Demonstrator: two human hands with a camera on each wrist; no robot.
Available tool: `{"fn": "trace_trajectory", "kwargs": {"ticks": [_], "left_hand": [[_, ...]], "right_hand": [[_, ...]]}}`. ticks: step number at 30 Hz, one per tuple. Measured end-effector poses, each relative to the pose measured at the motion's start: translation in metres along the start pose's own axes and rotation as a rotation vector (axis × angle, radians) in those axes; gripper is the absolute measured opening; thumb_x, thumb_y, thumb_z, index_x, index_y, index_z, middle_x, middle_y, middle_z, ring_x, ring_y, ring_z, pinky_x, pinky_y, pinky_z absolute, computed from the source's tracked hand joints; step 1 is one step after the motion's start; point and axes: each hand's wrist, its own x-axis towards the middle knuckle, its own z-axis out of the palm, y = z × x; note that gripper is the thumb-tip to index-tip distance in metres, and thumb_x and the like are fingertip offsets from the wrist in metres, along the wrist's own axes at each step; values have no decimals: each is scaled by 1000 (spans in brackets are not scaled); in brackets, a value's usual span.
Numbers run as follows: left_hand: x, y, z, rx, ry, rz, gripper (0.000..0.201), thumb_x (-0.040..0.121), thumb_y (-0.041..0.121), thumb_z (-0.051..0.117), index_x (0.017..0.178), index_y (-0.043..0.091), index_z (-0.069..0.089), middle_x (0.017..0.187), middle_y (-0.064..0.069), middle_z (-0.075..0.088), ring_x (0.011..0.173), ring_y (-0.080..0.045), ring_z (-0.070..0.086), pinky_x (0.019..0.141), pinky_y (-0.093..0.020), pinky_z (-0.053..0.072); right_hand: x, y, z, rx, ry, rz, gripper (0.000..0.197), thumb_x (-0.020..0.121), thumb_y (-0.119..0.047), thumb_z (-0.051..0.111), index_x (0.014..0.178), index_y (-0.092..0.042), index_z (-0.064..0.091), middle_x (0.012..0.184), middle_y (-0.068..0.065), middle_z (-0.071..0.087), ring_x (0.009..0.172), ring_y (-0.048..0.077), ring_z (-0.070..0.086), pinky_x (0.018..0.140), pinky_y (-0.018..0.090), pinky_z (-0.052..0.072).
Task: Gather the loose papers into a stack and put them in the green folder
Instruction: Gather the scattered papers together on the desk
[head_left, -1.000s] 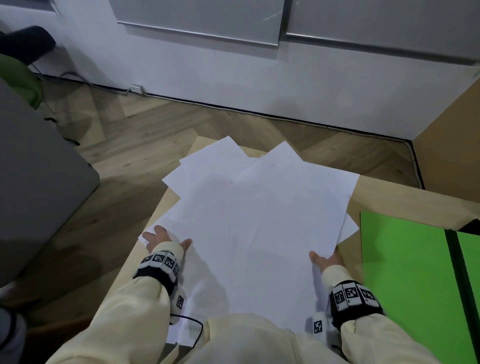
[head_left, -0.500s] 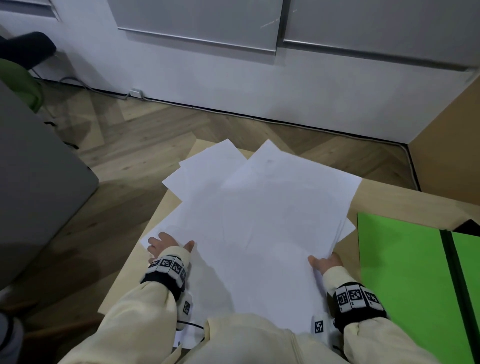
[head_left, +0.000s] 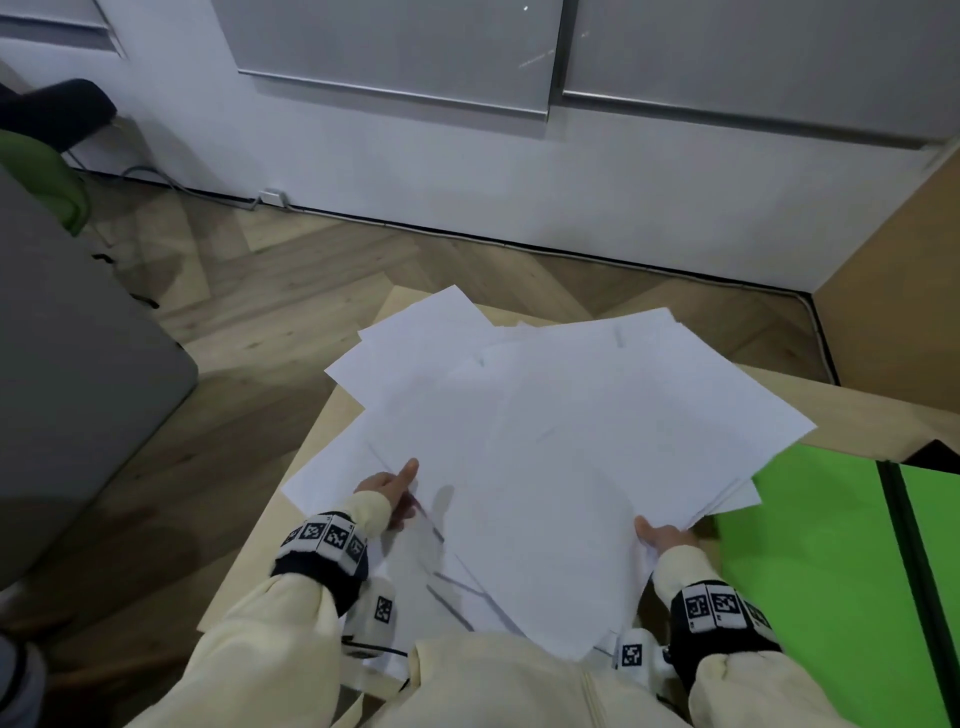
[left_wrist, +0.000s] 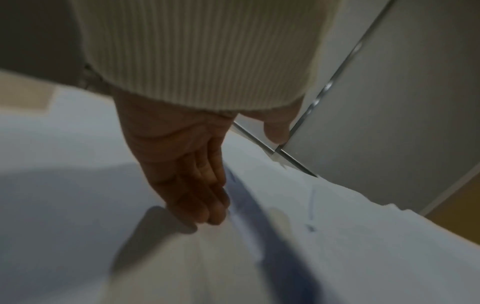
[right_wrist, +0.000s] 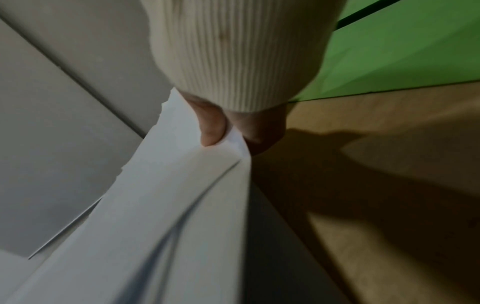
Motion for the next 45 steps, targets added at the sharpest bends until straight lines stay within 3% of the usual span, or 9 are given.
{"fn": "trace_trajectory", "kwargs": {"ticks": [4,6,8,13,18,28,32,40,45], "left_hand": [[-9,9,16,21,80,40,46,89,21,59,127,-3,52,121,-22,63,113,-37,58,99,-38,42],[-8,13,16,-12,155,63,45,89,11,57,130,-4,49,133,-23,55,123,-37,52,103,-39,39],[-4,16,13,-16,184,101,43,90,8,56,130,-5,49,132,-24,54,122,-39,52,102,-40,39],[0,26,6,7,209,140,37,89,12,57,120,-6,57,122,-25,61,111,-38,58,91,-34,43],[3,26,26,172,128,54,56,79,33,68,123,1,53,121,-19,62,111,-36,60,94,-38,48],[9,13,19,142,168,218,52,69,38,78,113,15,60,123,-9,55,109,-27,58,99,-35,46],[4,6,22,-149,60,211,41,81,13,70,118,3,56,111,-20,65,80,-24,62,78,-33,53],[-4,20,35,46,31,183,45,79,7,66,123,6,56,118,-16,66,107,-32,63,94,-35,50],[-3,36,17,-158,-111,265,63,76,-16,52,123,26,50,95,-9,48,64,-24,49,43,-17,44]], "right_hand": [[3,-1,5,-128,-92,-64,68,97,-46,31,140,6,33,152,21,28,139,30,32,109,30,30],[3,0,5,-150,-190,-99,68,90,-41,52,137,7,39,146,21,38,133,32,42,99,33,41],[8,1,0,-97,-195,-136,78,79,-41,65,137,4,40,144,20,43,131,32,45,97,34,43],[13,-4,-8,-36,-127,-174,69,93,-43,46,146,-2,26,154,11,28,141,23,31,115,30,27],[9,-10,12,171,-100,-276,49,84,-16,66,127,2,51,131,10,56,121,31,54,100,34,42],[34,1,-6,555,32,-203,70,81,-25,70,137,2,37,140,18,47,127,35,47,104,37,37],[33,2,-6,315,-59,-151,80,82,-27,69,142,4,27,147,18,37,134,33,39,109,37,32],[14,-10,17,-4,-74,-417,50,88,-21,61,131,1,48,134,15,54,125,31,51,102,33,39],[19,-15,5,262,29,-362,47,91,-13,55,133,8,44,139,20,48,128,33,47,106,37,35]]}}
